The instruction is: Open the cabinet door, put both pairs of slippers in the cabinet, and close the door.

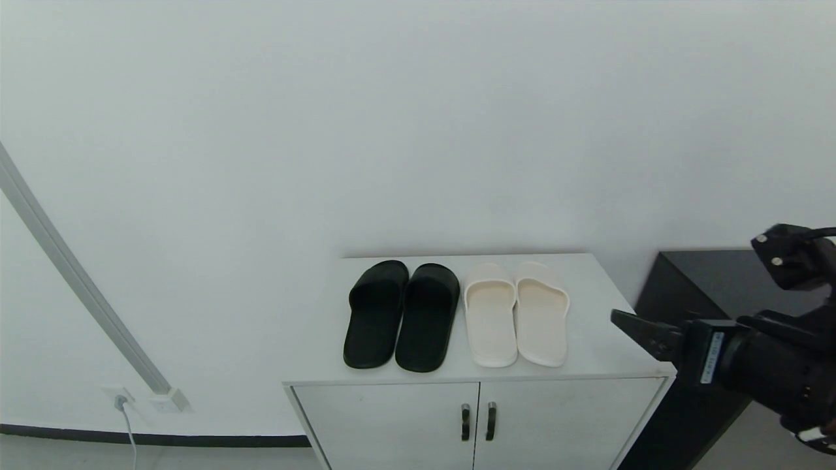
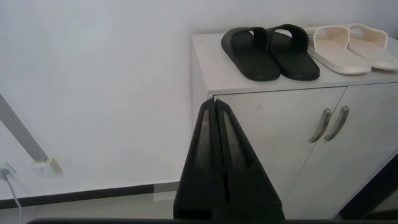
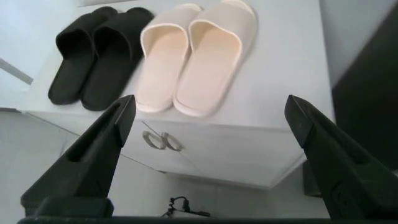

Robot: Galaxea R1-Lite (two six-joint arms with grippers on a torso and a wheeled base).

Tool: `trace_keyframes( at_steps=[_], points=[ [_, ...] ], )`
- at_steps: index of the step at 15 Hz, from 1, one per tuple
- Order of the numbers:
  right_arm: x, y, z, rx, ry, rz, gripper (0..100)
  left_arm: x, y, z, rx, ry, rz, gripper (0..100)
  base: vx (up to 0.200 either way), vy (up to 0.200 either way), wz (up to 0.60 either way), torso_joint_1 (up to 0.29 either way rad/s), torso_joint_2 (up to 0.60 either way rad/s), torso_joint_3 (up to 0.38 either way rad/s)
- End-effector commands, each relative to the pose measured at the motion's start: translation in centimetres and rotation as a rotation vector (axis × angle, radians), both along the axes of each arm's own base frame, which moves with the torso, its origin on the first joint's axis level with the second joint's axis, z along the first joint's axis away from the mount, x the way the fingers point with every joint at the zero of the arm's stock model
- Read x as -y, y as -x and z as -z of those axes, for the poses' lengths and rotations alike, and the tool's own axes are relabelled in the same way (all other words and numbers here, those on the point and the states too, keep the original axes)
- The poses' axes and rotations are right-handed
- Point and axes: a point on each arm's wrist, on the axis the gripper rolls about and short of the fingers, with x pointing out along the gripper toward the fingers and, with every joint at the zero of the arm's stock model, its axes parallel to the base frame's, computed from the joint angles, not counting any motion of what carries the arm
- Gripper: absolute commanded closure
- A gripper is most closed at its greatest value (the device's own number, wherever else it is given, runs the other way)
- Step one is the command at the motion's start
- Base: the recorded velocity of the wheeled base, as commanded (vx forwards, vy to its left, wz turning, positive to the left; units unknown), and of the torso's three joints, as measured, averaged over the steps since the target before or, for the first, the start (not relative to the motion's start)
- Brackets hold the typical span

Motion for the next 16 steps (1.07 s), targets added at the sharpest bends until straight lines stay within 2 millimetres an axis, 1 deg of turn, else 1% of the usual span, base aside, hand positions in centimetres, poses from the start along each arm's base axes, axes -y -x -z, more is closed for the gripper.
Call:
trace_keyframes(
  at_steps=[1,3,5,7,9,10,12,13,16],
  points=[
    [-4.3,-2.1,0.7,-0.041,0.028,-0.021,0,0.0,0.0,0.0,-0.001,0.0,0.0,100,0.0,0.0,0.0,0.0,0.0,0.0],
    [-6.0,-3.5,1.4,-0.051,0.048,0.032,0,0.0,0.0,0.0,-0.002,0.0,0.002,100,0.0,0.0,0.0,0.0,0.0,0.0],
    [-7.6,-5.3,3.4,-0.056,0.096,0.11,0,0.0,0.0,0.0,-0.001,0.0,0.002,100,0.0,0.0,0.0,0.0,0.0,0.0],
    [-8.8,-6.7,5.2,-0.043,0.105,0.146,0,0.0,0.0,0.0,-0.001,0.0,0.003,100,0.0,0.0,0.0,0.0,0.0,0.0],
    [-10.2,-8.0,7.5,-0.028,0.114,0.187,0,0.0,0.0,0.0,-0.001,0.001,0.003,100,0.0,0.0,0.0,0.0,0.0,0.0],
    [-10.9,-8.7,8.7,-0.019,0.112,0.191,0,0.0,0.0,0.0,-0.001,0.001,0.003,100,0.0,0.0,0.0,0.0,0.0,0.0],
    [-11.7,-9.5,10.2,-0.016,0.119,0.19,0,0.0,0.0,0.0,-0.001,0.001,0.003,100,0.0,0.0,0.0,0.0,0.0,0.0],
    [-11.9,-10.2,10.5,-0.011,0.114,0.199,0,0.0,0.0,0.0,-0.001,0.001,0.003,100,0.0,0.0,0.0,0.0,0.0,0.0],
    [-12.1,-11.9,10.4,0.008,0.123,0.22,0,0.0,0.0,0.0,-0.001,0.001,0.003,100,0.0,0.0,0.0,0.0,0.0,0.0]
  ],
)
